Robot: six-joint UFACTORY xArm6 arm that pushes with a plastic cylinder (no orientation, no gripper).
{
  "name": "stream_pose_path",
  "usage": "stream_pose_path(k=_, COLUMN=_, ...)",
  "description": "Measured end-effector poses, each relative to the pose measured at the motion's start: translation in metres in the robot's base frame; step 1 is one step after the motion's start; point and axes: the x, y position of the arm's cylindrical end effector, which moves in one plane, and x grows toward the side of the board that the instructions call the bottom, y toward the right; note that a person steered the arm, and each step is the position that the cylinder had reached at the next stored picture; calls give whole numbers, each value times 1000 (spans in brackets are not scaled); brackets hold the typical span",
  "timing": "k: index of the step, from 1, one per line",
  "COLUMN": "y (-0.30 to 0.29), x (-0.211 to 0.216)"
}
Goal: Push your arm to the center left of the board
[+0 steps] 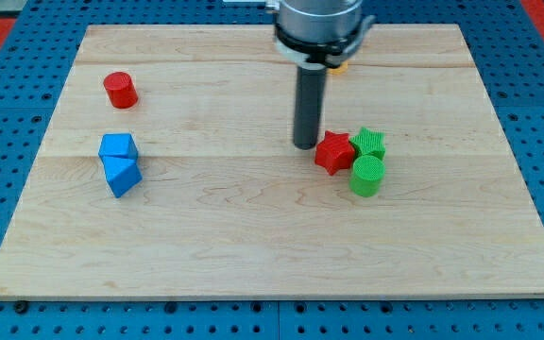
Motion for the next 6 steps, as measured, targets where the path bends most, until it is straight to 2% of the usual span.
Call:
stream_pose_path(k=3, y=-257, x=-41)
stream_pose_path(k=4, y=-320, x=-62)
stream_pose_path(k=5, y=-300, x=-98)
stream_pose_path(k=6, y=-229, x=-99)
